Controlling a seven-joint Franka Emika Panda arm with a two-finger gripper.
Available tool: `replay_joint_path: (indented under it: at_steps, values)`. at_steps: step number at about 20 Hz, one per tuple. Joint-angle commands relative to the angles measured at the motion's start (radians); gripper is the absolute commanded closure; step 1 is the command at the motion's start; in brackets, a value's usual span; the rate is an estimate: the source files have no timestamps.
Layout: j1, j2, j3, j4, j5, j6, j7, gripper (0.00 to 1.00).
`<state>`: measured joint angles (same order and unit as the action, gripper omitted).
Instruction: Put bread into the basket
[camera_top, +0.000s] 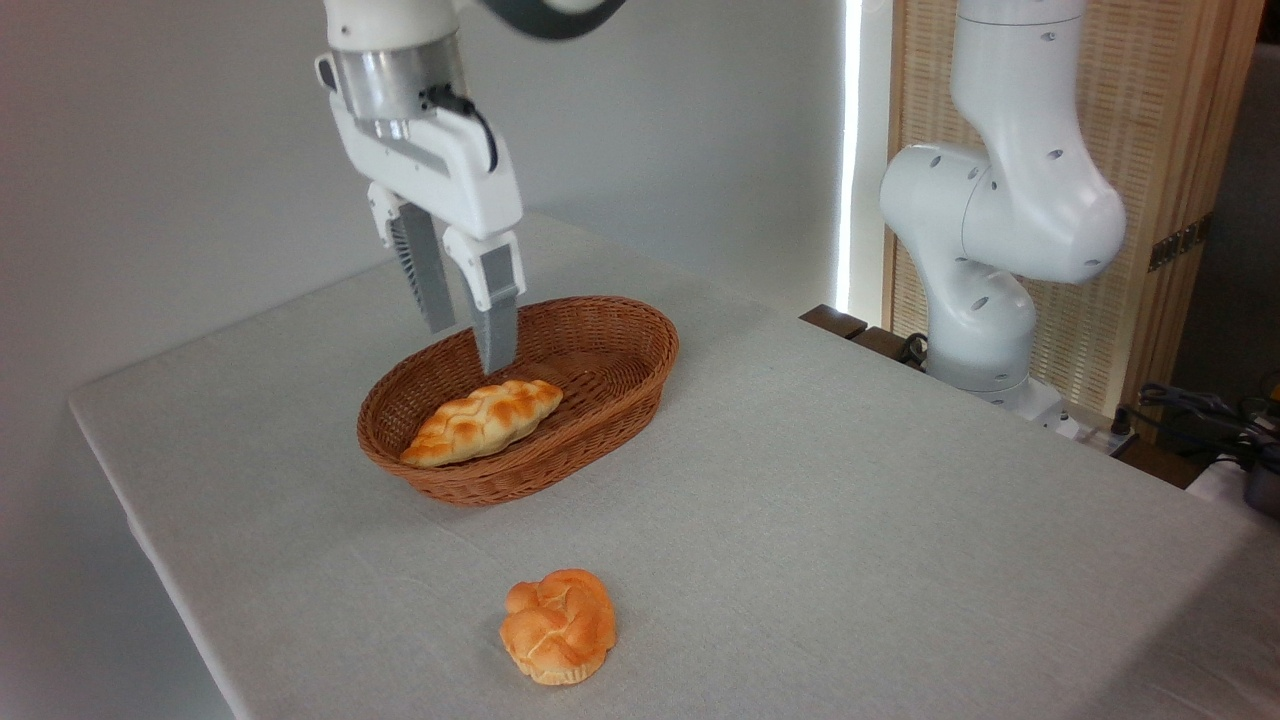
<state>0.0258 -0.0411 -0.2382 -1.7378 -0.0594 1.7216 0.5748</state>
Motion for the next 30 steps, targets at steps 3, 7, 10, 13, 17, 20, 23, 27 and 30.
replay_joint_path:
  at_steps: [3,7,10,13,17,20,23,27,30]
  values:
    - [0.000,0.009,0.152,0.147,-0.016,-0.178,0.194,0.00]
    - [-0.004,0.009,0.191,0.159,-0.027,-0.200,0.197,0.00]
    - [-0.007,0.009,0.201,0.159,-0.025,-0.201,0.197,0.00]
    - [-0.032,0.007,0.201,0.158,-0.023,-0.201,0.191,0.00]
    - [-0.063,0.014,0.201,0.155,-0.023,-0.200,0.189,0.00]
    - [-0.063,0.015,0.201,0.147,-0.022,-0.185,0.192,0.00]
    - [-0.063,0.015,0.204,0.144,-0.020,-0.177,0.192,0.00]
    - [-0.116,0.013,0.295,0.147,-0.019,-0.174,0.194,0.00]
    - [-0.118,0.017,0.290,0.144,-0.017,-0.175,0.195,0.00]
